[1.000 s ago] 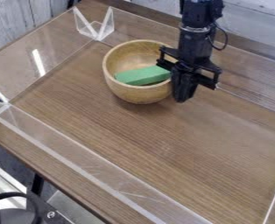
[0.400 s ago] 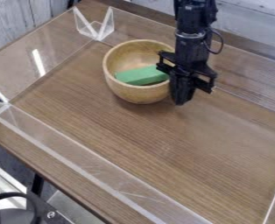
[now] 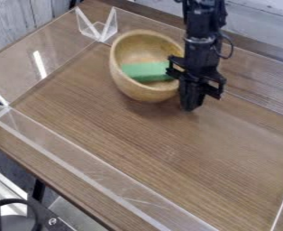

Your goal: Remove the green block from inside the brown bowl and put it on the table

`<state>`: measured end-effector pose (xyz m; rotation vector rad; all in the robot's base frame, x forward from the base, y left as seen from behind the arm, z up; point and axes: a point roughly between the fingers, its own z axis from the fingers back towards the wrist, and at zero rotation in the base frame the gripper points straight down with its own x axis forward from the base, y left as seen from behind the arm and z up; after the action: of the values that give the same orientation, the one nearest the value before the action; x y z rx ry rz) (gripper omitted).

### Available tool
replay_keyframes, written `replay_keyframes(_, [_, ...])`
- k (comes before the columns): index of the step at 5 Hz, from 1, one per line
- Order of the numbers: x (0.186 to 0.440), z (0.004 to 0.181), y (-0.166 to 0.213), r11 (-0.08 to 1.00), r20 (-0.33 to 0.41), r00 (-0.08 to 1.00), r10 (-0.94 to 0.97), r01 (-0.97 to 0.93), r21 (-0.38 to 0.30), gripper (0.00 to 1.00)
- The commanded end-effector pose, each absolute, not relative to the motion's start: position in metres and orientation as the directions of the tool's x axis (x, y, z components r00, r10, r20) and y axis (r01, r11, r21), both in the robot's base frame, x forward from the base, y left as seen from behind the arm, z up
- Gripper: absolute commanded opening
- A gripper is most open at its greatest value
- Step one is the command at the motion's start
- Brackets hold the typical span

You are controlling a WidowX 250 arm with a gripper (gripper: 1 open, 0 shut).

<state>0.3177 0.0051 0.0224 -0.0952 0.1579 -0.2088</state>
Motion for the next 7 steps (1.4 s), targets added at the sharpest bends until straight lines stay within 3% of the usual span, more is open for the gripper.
replay_keyframes(1, [0.324,0.03,0.02,0.979,-0.106,0.974,-0.199,0.192,-0.069,0.0])
replay_keyframes(2, [0.322,0.028,0.027,0.982,-0.092,0.978,-0.187,0.184,-0.043,0.0])
replay_keyframes(4, [0.335,0.027,0.057,0.987,-0.113,0.982,-0.151,0.144,-0.071,0.0])
replay_keyframes(7, [0.327,0.024,0.057,0.987,-0.111,0.983,-0.15,0.143,-0.072,0.0])
